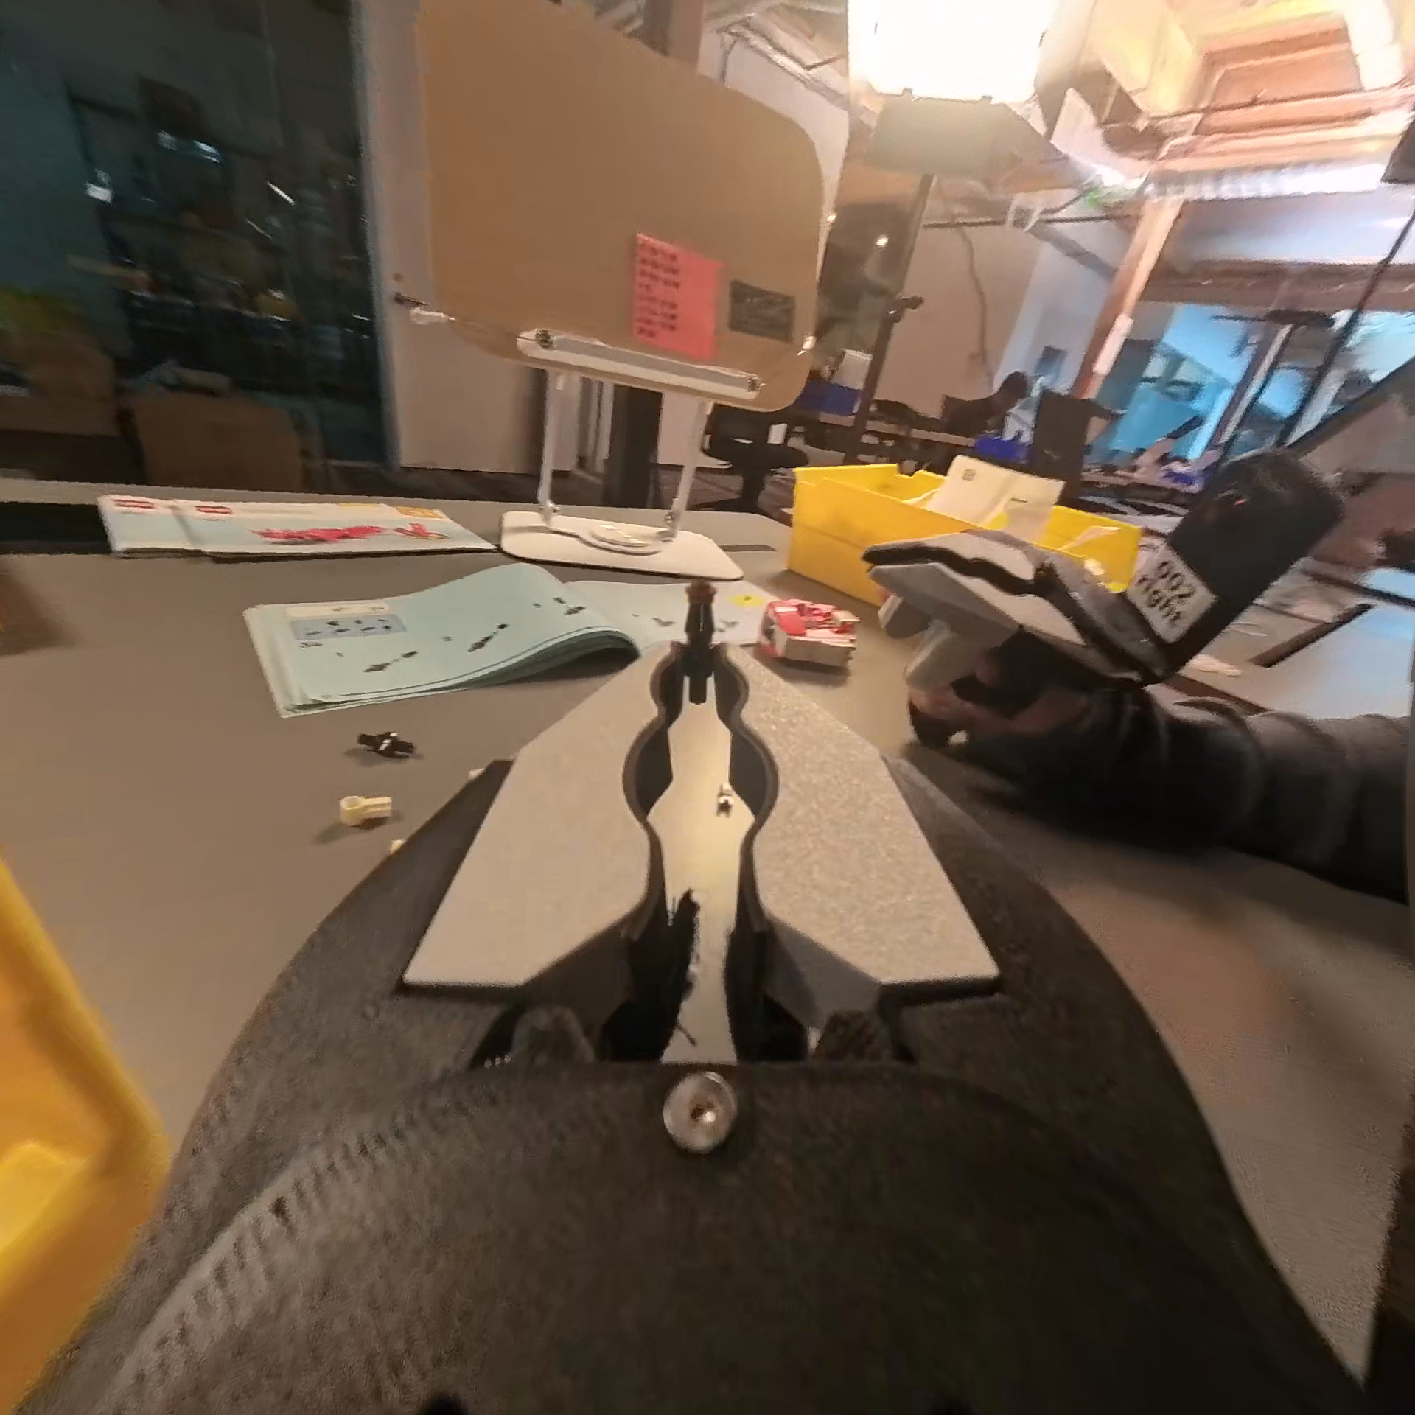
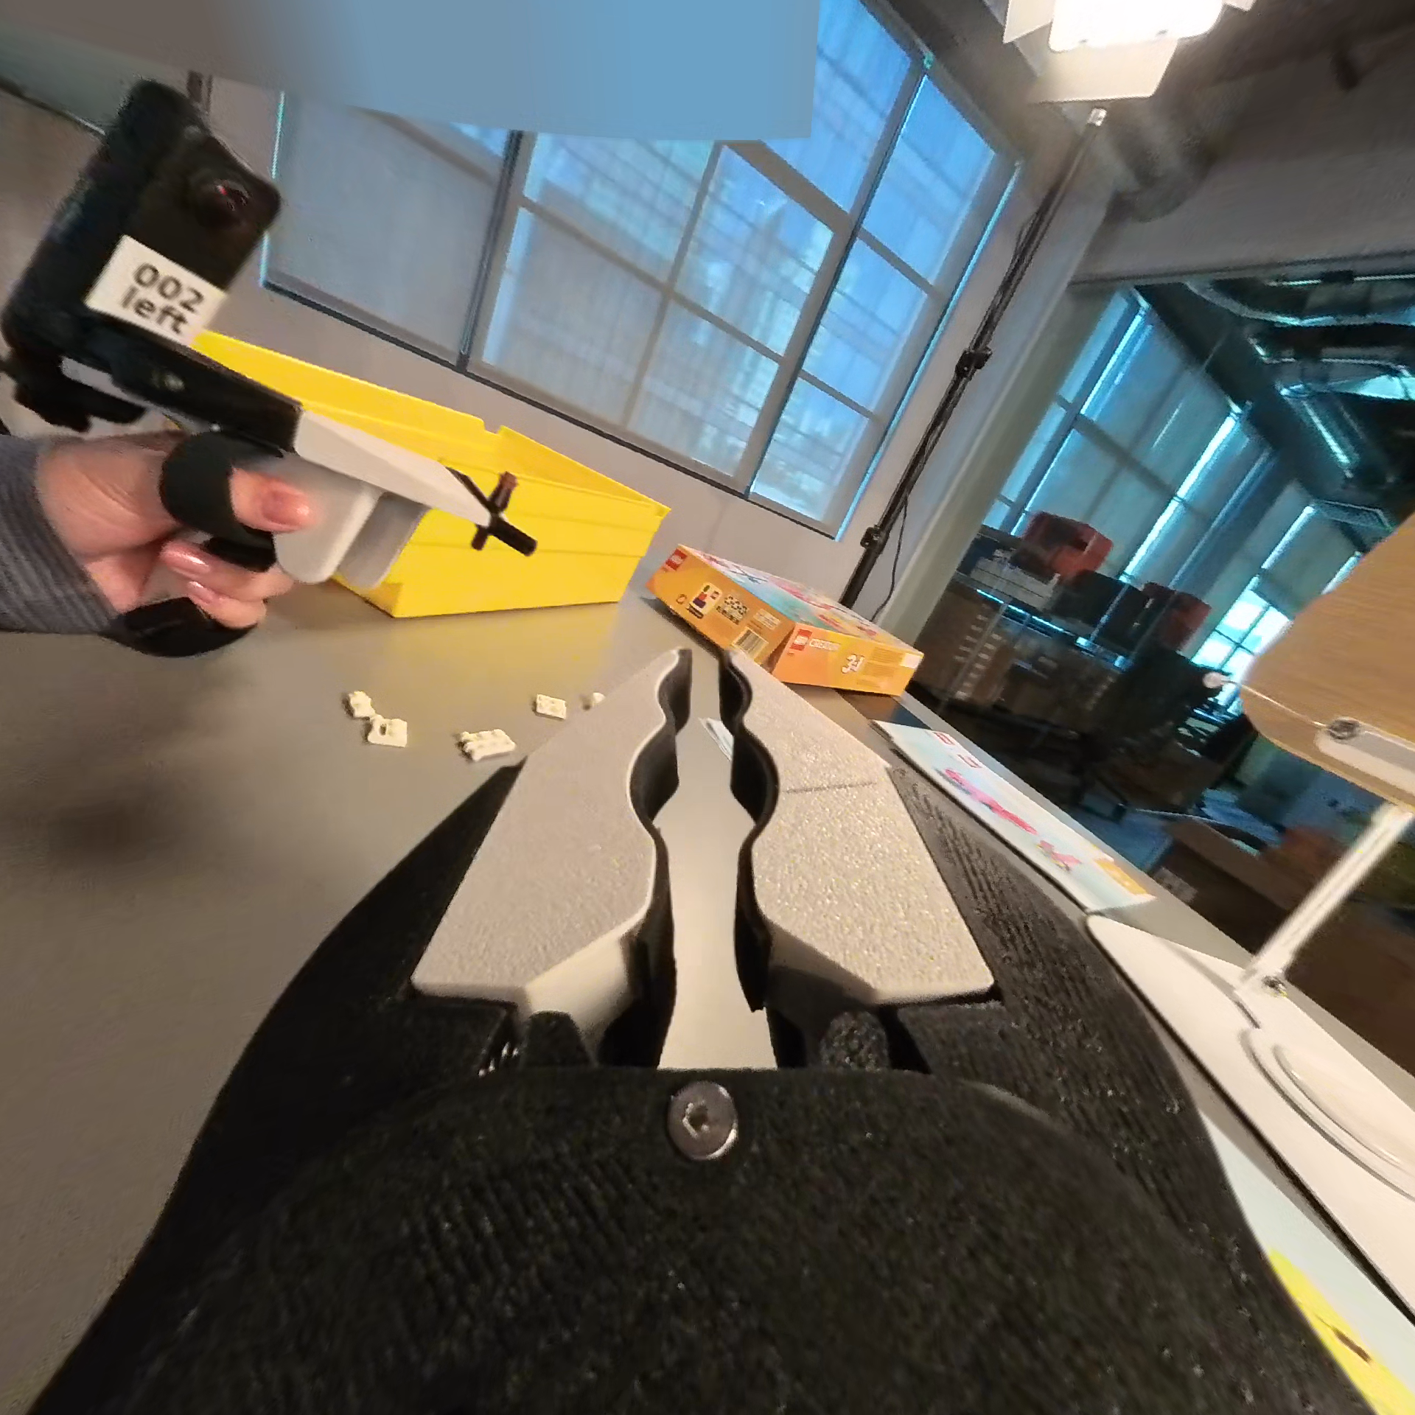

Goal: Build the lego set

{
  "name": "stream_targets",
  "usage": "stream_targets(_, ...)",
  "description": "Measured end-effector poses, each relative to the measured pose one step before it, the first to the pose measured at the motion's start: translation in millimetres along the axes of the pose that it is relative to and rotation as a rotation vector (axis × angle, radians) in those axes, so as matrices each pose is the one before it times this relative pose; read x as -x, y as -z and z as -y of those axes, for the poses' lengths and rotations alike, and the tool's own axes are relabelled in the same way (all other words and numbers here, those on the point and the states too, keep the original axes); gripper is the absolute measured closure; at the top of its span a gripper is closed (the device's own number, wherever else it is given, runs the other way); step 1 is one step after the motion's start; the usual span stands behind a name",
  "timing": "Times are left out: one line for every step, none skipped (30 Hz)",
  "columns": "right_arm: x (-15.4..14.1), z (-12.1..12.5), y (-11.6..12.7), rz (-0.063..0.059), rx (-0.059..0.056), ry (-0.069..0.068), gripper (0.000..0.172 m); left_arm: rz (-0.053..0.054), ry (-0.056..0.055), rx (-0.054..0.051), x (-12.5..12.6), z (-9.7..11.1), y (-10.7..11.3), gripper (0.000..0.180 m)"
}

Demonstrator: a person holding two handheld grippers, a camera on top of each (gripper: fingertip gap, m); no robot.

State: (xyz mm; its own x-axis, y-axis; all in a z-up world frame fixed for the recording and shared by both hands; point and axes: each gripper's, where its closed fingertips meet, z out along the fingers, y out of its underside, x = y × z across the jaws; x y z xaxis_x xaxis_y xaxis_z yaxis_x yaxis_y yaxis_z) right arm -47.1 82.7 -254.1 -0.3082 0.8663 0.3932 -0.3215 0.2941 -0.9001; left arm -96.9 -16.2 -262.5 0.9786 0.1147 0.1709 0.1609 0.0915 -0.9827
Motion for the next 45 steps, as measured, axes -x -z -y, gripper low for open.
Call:
stream_targets(-0.07,-0.73,-0.25,-0.0046,0.0056,0.0087,0.167,0.0153,-0.0244,0.0054,0.61,-0.59,-0.04,0.174)
stream_targets(-0.27,-0.66,-0.23,-0.0042,0.0054,0.0058,0.167,0.0096,-0.0250,0.0085,-0.42,-1.04,-0.44,0.174)
stream_targets(0.48,-0.28,-0.34,0.0012,0.0029,0.0029,0.167,0.0098,-0.0337,0.0157,-1.07,-1.93,-1.01,0.174)
stream_targets(0.16,-0.33,-0.24,-0.0014,0.0028,0.0032,0.167,0.0089,-0.0426,0.0189,-1.98,-2.30,-1.41,0.174)
stream_targets(0.04,-0.37,-0.37,-0.0017,0.0031,0.0018,0.167,0.0062,-0.0471,0.0195,-2.80,-2.51,-1.67,0.174)
stream_targets(0.26,-0.26,-0.30,0.0003,0.0038,-0.0017,0.167,0.0092,-0.0509,0.0244,-2.61,-2.96,-1.88,0.174)
stream_targets(0.11,-0.08,-0.26,-0.0013,0.0025,-0.0035,0.167,0.0199,-0.0532,0.0295,-1.06,-3.73,-1.89,0.174)
stream_targets(0.21,0.32,-0.13,-0.0029,0.0006,-0.0021,0.167,0.0174,-0.0553,0.0266,-1.46,-3.39,-1.86,0.174)
stream_targets(0.56,0.20,0.01,-0.0013,0.0004,0.0012,0.167,0.0095,-0.0515,0.0200,-2.44,-2.52,-1.67,0.174)
stream_targets(0.77,-0.06,-0.26,0.0001,0.0026,0.0045,0.167,0.0053,-0.0446,0.0153,-2.81,-1.67,-1.41,0.174)
stream_targets(0.64,-0.30,-0.30,-0.0001,0.0036,0.0075,0.167,0.0022,-0.0398,0.0125,-2.94,-1.29,-1.25,0.174)
stream_targets(1.11,-0.39,-0.34,0.0020,0.0036,0.0084,0.168,-0.0002,-0.0366,0.0112,-3.11,-1.20,-1.16,0.174)
stream_targets(1.13,-0.21,-0.27,0.0029,0.0030,0.0086,0.168,-0.0012,-0.0340,0.0106,-2.91,-1.09,-1.13,0.174)
stream_targets(1.24,-0.31,-0.35,0.0039,0.0030,0.0091,0.168,-0.0043,-0.0332,0.0095,-3.25,-1.04,-1.10,0.174)
stream_targets(0.89,-0.42,-0.22,0.0017,0.0035,0.0107,0.168,-0.0097,-0.0344,0.0064,-4.18,-0.46,-1.09,0.174)
stream_targets(0.46,-0.69,-0.32,-0.0011,0.0044,0.0112,0.168,-0.0154,-0.0364,0.0034,-5.25,-0.06,-1.02,0.174)
stream_targets(0.32,-0.65,-0.14,-0.0009,0.0043,0.0097,0.168,-0.0181,-0.0382,0.0025,-5.82,0.29,-0.89,0.174)
stream_targets(0.10,-0.45,-0.09,-0.0009,0.0031,0.0067,0.169,-0.0169,-0.0409,0.0049,-6.08,0.18,-1.18,0.174)
stream_targets(0.51,-0.01,-0.10,0.0023,0.0006,0.0028,0.169,-0.0069,-0.0437,0.0118,-4.72,-0.65,-1.24,0.174)
stream_targets(0.68,0.23,0.10,0.0048,-0.0012,0.0008,0.169,0.0106,-0.0457,0.0224,-2.16,-1.85,-1.64,0.174)
stream_targets(1.69,0.91,0.36,0.0119,-0.0045,-0.0048,0.168,0.0163,-0.0497,0.0276,-1.25,-2.63,-1.60,0.174)
stream_targets(4.06,2.23,0.44,0.0289,-0.0103,-0.0153,0.168,0.0131,-0.0522,0.0245,-1.90,-2.12,-1.59,0.174)
stream_targets(6.47,2.84,0.29,0.0456,-0.0119,-0.0221,0.168,0.0099,-0.0531,0.0198,-2.31,-1.24,-1.46,0.174)
stream_targets(9.05,2.53,-0.06,0.0653,-0.0049,-0.0344,0.168,0.0152,-0.0520,0.0185,-1.65,-0.81,-1.09,0.174)
stream_targets(11.45,1.13,-1.12,0.0864,0.0116,-0.0578,0.169,0.0218,-0.0528,0.0175,-0.48,-0.30,-0.81,0.174)
stream_targets(12.90,-0.24,-2.41,0.1036,0.0224,-0.0865,0.167,0.0259,-0.0552,0.0133,0.04,0.25,-0.45,0.173)
stream_targets(10.71,-0.58,-3.07,0.0946,0.0209,-0.1123,0.161,0.0304,-0.0573,0.0084,0.56,0.92,-0.11,0.173)
stream_targets(5.54,-1.00,-3.26,0.0638,0.0115,-0.1245,0.155,0.0340,-0.0583,0.0078,1.25,0.85,0.05,0.174)
stream_targets(0.38,-1.39,-2.79,0.0327,0.0041,-0.1195,0.149,0.0328,-0.0572,0.0054,1.43,1.14,0.21,0.174)
stream_targets(-3.17,-1.80,-1.89,0.0073,0.0044,-0.0916,0.142,0.0323,-0.0526,-0.0010,1.97,1.90,0.14,0.174)
stream_targets(-5.79,-1.51,-0.71,-0.0169,0.0077,-0.0510,0.141,0.0364,-0.0435,-0.0011,3.27,1.94,0.26,0.174)
stream_targets(-4.93,-0.64,-0.19,-0.0215,0.0041,-0.0240,0.142,0.0333,-0.0329,0.0043,3.46,1.11,0.25,0.174)
stream_targets(-1.38,-0.84,-0.26,-0.0046,0.0061,-0.0118,0.145,0.0203,-0.0231,0.0056,1.76,0.50,0.18,0.174)
stream_targets(1.11,-2.62,-0.94,0.0062,0.0187,-0.0059,0.148,0.0035,-0.0157,0.0022,-0.52,0.34,0.13,0.174)
stream_targets(0.77,-4.27,-1.86,0.0009,0.0316,-0.0037,0.150,-0.0049,-0.0098,0.0009,-1.58,0.12,-0.02,0.174)
stream_targets(0.71,-3.84,-2.33,-0.0039,0.0291,0.0045,0.150,-0.0011,-0.0046,0.0033,-0.54,-0.37,-0.23,0.174)
stream_targets(0.57,-2.82,-2.17,-0.0080,0.0223,0.0137,0.153,0.0029,0.0013,0.0032,0.63,-0.36,-0.21,0.174)
stream_targets(-0.12,-1.93,-1.61,-0.0130,0.0166,0.0162,0.158,-0.0008,0.0044,-0.0013,0.11,0.10,0.06,0.174)
stream_targets(0.07,-1.00,-0.95,-0.0113,0.0088,0.0152,0.160,-0.0018,0.0031,-0.0042,-0.07,0.52,0.21,0.174)
stream_targets(-0.15,-0.49,-0.41,-0.0107,0.0041,0.0119,0.161,0.0020,0.0009,-0.0037,0.38,0.62,0.25,0.174)
stream_targets(0.24,-0.25,-0.19,-0.0055,0.0027,0.0091,0.163,0.0031,-0.0002,-0.0025,0.37,0.64,0.33,0.174)
stream_targets(0.74,-0.39,-0.38,0.0003,0.0031,0.0079,0.166,0.0042,0.0004,-0.0013,0.59,0.51,-0.03,0.174)
stream_targets(-0.11,-0.27,-0.33,-0.0049,0.0026,0.0048,0.166,0.0032,0.0001,0.0042,0.41,-0.33,-0.37,0.174)
stream_targets(-0.38,-0.40,-0.15,-0.0047,0.0030,0.0029,0.166,0.0000,-0.0007,0.0044,-0.10,-0.29,-0.53,0.173)
stream_targets(-0.18,-0.29,-0.26,-0.0030,0.0025,0.0025,0.166,0.0000,-0.0009,0.0038,-0.19,-0.19,-0.43,0.173)
